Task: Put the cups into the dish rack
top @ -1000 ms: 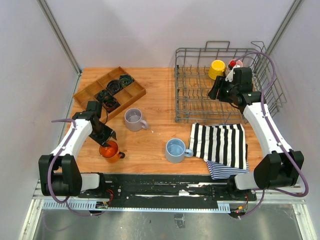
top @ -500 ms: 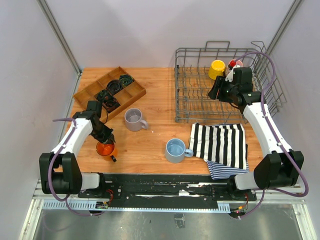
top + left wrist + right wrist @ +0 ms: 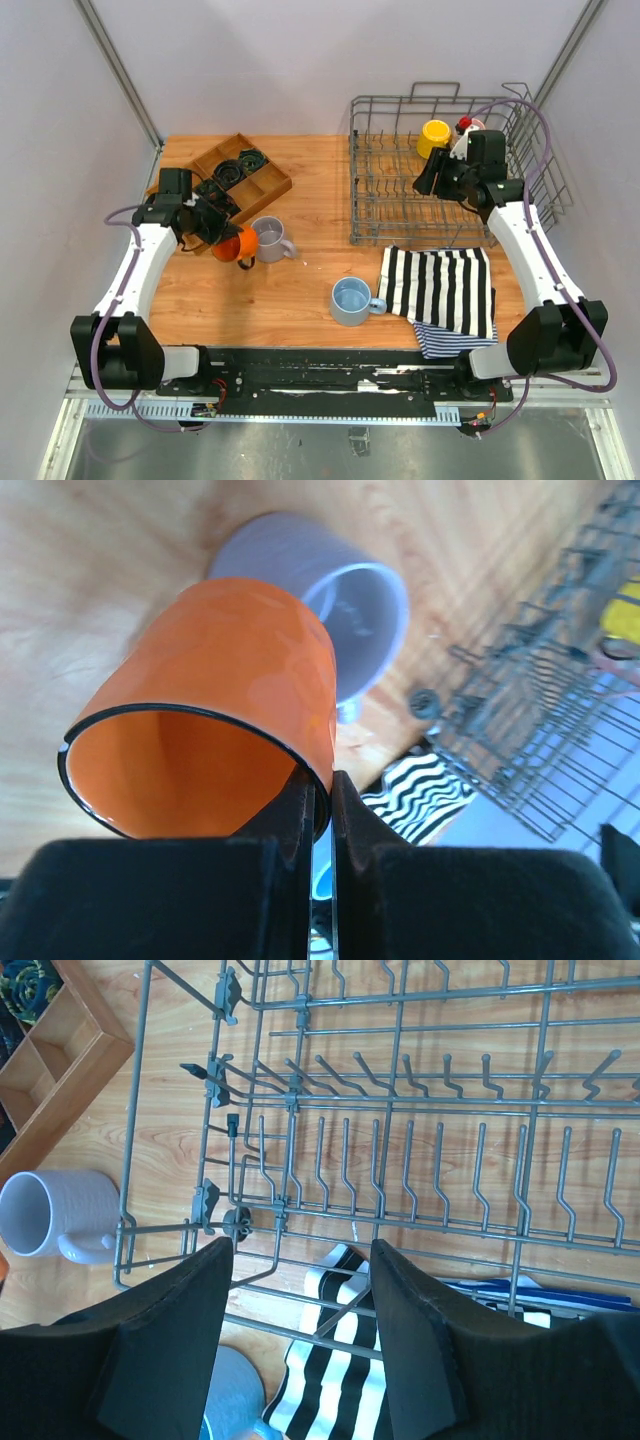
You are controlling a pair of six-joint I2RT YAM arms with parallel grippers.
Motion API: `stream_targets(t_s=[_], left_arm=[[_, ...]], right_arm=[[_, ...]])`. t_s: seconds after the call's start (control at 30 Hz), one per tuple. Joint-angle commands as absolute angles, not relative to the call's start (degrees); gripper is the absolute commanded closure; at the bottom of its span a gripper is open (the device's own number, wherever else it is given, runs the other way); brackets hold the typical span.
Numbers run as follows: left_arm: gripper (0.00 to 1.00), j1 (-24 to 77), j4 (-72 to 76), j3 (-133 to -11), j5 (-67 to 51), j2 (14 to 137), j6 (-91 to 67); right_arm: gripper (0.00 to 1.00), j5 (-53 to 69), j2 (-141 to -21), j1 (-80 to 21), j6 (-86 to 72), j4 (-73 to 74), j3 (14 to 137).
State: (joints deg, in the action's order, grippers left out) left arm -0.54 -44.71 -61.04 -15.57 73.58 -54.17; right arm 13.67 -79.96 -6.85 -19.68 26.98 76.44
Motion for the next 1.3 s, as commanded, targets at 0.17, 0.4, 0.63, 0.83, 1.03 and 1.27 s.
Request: stream_targets(t_s=[0.17, 0.4, 0.63, 0.83, 1.03, 1.27], left_arm=[[1.0, -0.7, -33.18, -68.12, -27.23, 70.43, -59.04], [1.0, 0.63, -11.2, -68.4, -34.62, 72.97, -70.19], [0.99, 6.83, 14.28, -71.5, -37.8, 81.67, -79.36], [0.99, 11.82, 35.27, -78.75, -38.75, 92.77, -84.76], [0.99, 13.53, 55.62, -81.56, -36.67, 102.6, -95.06], [1.0, 16.8, 68.66, -86.61, -33.68, 110.59, -103.63]], right_arm=[[0.42, 18.89, -81.62, -6.59, -19.48, 28.43, 80.31], [0.42, 26.62, -83.13, -6.56, -20.95, 28.48, 82.75], [0.42, 37.09, -84.71, -5.95, -26.18, 24.18, 84.11], [0.41, 47.97, -85.55, -4.86, -35.82, 12.41, 81.55], [0.41, 55.43, -86.54, -4.13, -45.11, -0.18, 78.85], [0.41, 56.48, -88.2, -4.13, -52.37, -10.47, 76.46]])
